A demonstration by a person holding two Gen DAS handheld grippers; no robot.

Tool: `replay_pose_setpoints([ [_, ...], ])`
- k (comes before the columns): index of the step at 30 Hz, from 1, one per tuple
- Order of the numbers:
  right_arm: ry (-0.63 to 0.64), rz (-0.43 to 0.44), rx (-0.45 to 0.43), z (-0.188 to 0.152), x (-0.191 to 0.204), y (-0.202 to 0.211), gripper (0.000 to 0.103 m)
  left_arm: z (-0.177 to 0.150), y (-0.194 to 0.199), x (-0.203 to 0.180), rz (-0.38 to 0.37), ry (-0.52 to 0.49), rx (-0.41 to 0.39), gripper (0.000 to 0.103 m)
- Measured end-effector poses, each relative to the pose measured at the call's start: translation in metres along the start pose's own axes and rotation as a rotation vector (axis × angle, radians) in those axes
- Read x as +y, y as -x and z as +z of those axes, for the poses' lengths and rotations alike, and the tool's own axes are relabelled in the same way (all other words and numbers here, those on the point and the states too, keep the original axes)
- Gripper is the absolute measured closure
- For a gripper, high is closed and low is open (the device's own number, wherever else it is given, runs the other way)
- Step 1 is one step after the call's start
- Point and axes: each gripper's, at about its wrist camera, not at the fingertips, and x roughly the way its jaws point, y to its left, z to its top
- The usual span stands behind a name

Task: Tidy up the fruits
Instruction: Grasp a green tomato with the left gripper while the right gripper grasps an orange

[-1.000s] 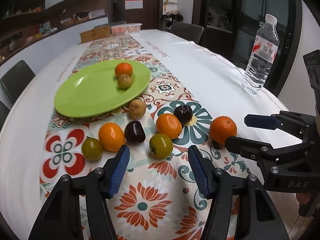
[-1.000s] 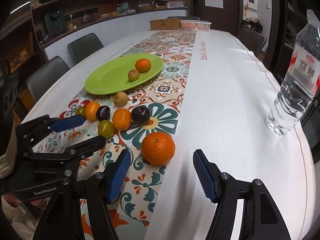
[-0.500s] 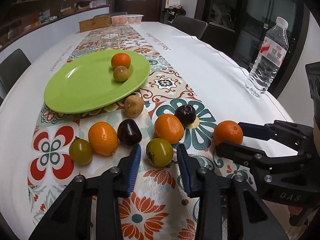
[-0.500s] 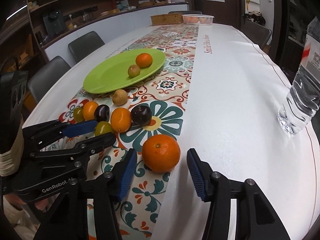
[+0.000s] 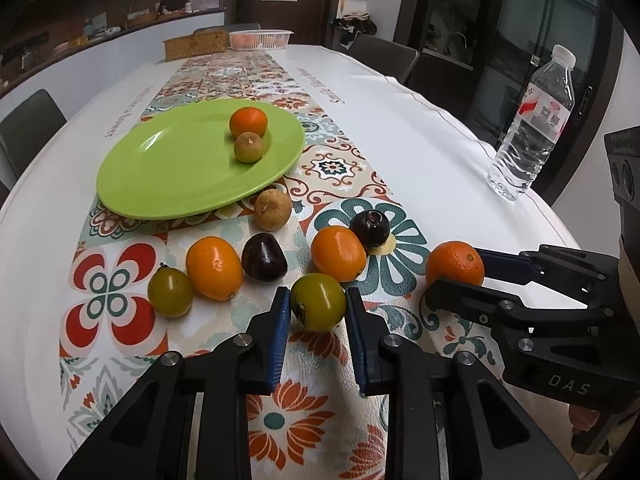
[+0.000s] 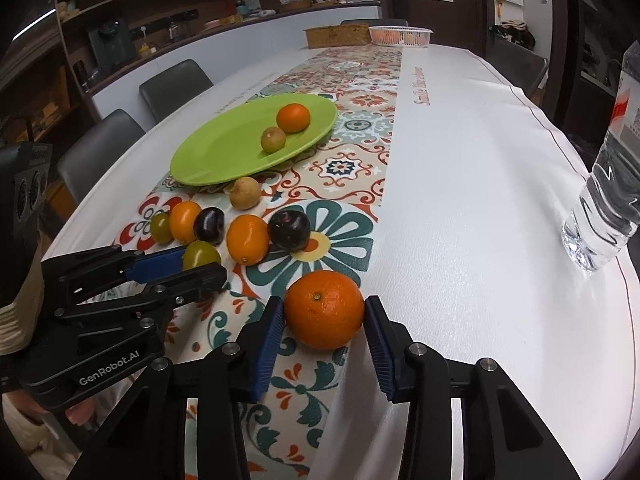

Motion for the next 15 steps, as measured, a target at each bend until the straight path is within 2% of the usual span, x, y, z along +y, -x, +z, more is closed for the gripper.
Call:
replay_pose_setpoints([
  [15, 0.054, 0.027, -0.079, 0.009, 0.028, 0.038, 0.061, -0.003, 0.051, 0.004, 0.019, 0.022, -0.095, 0.076],
])
